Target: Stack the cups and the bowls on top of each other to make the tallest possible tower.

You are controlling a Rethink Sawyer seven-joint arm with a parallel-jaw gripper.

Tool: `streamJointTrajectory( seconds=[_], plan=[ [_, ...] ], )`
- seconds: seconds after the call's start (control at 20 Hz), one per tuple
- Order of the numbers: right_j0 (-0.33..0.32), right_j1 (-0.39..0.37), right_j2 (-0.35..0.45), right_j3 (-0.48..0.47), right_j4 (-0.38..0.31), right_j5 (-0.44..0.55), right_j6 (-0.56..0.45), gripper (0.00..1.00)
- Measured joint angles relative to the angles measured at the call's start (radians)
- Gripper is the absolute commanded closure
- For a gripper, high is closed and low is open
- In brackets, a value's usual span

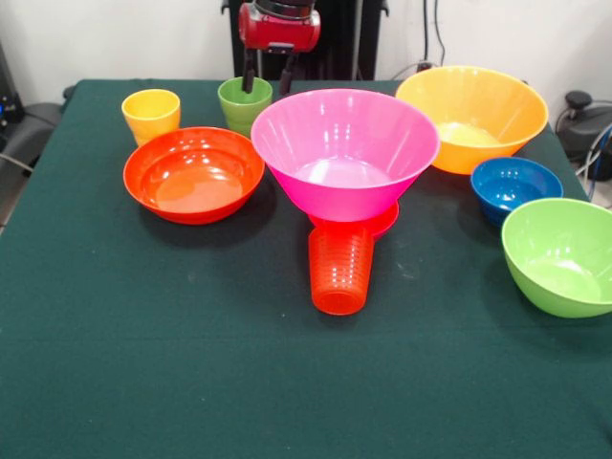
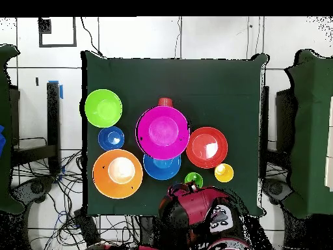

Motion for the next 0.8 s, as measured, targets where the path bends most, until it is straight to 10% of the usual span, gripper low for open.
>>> streamJointTrajectory(
  seconds=[0.8],
  plan=[
    [0.005, 0.036, -0.013, 0.001, 0.000, -0.029, 0.000, 0.00]
  ],
)
